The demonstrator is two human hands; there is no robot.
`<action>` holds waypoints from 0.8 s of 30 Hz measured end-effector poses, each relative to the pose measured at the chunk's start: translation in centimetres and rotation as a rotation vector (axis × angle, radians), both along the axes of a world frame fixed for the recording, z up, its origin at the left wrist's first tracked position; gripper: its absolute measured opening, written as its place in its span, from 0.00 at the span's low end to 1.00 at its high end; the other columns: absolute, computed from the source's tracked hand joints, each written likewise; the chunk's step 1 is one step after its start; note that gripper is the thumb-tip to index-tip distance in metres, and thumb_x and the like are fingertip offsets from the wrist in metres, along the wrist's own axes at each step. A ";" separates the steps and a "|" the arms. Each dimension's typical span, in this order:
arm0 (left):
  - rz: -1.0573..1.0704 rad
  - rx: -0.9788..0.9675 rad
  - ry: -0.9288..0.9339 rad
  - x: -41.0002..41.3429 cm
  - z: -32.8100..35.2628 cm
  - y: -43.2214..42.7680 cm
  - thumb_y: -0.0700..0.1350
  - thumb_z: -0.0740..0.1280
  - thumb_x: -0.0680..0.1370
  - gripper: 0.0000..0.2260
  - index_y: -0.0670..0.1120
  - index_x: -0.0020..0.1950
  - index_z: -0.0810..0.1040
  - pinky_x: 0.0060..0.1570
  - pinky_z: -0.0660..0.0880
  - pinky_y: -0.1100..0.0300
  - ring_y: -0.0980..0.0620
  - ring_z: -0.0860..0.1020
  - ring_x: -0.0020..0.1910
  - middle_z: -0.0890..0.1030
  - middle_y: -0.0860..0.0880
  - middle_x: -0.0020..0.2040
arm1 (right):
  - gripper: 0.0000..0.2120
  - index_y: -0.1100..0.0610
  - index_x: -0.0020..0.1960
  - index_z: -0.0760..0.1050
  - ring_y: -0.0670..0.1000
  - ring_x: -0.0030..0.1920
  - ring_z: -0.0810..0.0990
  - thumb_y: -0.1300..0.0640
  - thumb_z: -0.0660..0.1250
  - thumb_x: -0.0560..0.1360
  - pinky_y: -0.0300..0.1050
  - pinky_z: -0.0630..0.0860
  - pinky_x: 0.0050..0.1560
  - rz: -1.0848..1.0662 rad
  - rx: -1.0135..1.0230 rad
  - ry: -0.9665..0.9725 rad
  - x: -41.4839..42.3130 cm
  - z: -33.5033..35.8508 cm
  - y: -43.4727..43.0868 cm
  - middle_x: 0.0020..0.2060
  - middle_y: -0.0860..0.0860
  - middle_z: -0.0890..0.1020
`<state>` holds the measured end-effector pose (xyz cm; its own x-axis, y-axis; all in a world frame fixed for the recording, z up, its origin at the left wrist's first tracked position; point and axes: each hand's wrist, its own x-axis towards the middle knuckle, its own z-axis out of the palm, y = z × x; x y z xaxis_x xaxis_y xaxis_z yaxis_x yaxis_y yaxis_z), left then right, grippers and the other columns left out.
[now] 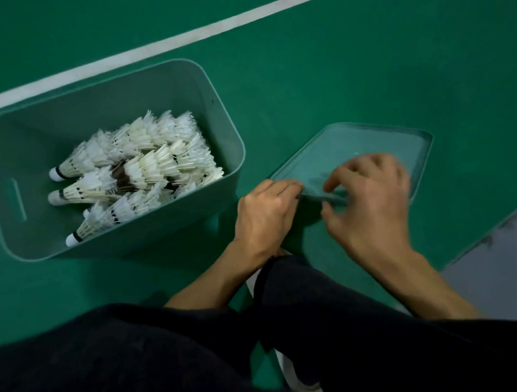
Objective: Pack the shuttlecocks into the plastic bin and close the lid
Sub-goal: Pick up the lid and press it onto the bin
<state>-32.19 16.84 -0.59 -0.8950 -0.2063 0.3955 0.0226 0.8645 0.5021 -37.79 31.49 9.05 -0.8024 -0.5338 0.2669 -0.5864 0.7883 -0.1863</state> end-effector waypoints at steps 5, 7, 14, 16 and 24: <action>0.135 0.109 0.097 1.7 7.6 -3.0 0.43 0.73 0.77 0.05 0.46 0.42 0.78 0.32 0.67 0.57 0.50 0.75 0.32 0.76 0.53 0.34 | 0.11 0.66 0.50 0.82 0.66 0.58 0.80 0.57 0.74 0.75 0.67 0.71 0.64 0.087 -0.521 0.458 -2.7 6.2 1.2 0.51 0.62 0.83; 0.233 0.221 0.104 3.2 9.9 -4.6 0.44 0.73 0.78 0.11 0.48 0.40 0.73 0.29 0.66 0.57 0.52 0.70 0.29 0.69 0.55 0.31 | 0.19 0.68 0.59 0.78 0.64 0.61 0.78 0.52 0.70 0.78 0.61 0.71 0.66 -0.057 -0.608 0.385 -4.1 5.6 0.8 0.56 0.63 0.81; 0.405 0.852 0.205 10.9 13.6 -12.0 0.34 0.67 0.81 0.06 0.45 0.54 0.77 0.31 0.75 0.64 0.57 0.81 0.34 0.85 0.48 0.41 | 0.33 0.62 0.71 0.70 0.55 0.62 0.78 0.42 0.69 0.73 0.54 0.72 0.69 -0.313 -0.652 -0.445 -5.3 0.5 -5.5 0.65 0.58 0.77; 0.504 0.966 0.223 13.0 13.3 -13.6 0.33 0.67 0.81 0.08 0.41 0.59 0.74 0.27 0.72 0.66 0.59 0.78 0.30 0.84 0.47 0.39 | 0.22 0.60 0.64 0.76 0.51 0.49 0.85 0.47 0.70 0.76 0.51 0.81 0.60 -0.193 -0.753 -0.718 -5.1 0.7 -8.1 0.56 0.58 0.83; 0.904 0.691 0.097 18.7 10.1 -19.1 0.45 0.63 0.79 0.13 0.55 0.61 0.81 0.41 0.79 0.44 0.52 0.75 0.36 0.83 0.39 0.42 | 0.12 0.57 0.40 0.79 0.47 0.28 0.79 0.50 0.77 0.71 0.42 0.77 0.33 -0.143 -0.766 -0.910 -3.0 1.3 -15.3 0.30 0.52 0.81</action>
